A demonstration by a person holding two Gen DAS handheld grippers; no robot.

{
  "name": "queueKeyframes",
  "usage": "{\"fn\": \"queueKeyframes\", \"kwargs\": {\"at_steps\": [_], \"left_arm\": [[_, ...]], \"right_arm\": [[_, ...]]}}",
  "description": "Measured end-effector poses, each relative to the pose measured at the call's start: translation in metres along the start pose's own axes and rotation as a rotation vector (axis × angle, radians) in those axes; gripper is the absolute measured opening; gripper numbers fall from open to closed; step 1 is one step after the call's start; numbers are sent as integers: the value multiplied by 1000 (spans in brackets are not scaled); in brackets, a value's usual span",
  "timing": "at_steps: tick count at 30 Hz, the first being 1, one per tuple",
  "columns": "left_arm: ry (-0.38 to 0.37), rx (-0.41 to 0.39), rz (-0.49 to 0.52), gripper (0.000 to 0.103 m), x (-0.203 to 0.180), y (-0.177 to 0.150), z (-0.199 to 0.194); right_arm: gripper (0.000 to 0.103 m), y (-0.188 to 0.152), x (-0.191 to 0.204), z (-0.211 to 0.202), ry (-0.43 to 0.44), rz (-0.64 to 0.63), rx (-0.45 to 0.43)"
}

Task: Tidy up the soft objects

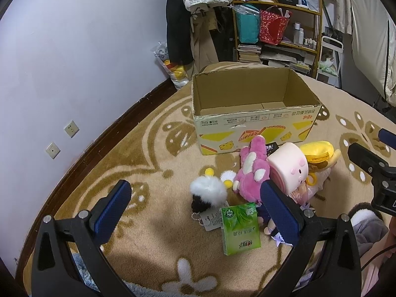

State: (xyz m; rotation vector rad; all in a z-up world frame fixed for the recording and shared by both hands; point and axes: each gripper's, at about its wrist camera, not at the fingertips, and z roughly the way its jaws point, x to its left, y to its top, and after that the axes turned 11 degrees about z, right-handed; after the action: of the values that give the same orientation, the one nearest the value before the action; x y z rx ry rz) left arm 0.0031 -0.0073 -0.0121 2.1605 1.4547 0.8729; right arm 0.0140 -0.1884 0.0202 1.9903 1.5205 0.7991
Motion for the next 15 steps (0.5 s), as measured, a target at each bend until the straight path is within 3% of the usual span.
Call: {"fn": "queueKeyframes", "kwargs": {"at_steps": [15], "left_arm": [[3,0,-3,103,-1,0,0]], "right_arm": [[103,0,0,0,0,-1,3]]}}
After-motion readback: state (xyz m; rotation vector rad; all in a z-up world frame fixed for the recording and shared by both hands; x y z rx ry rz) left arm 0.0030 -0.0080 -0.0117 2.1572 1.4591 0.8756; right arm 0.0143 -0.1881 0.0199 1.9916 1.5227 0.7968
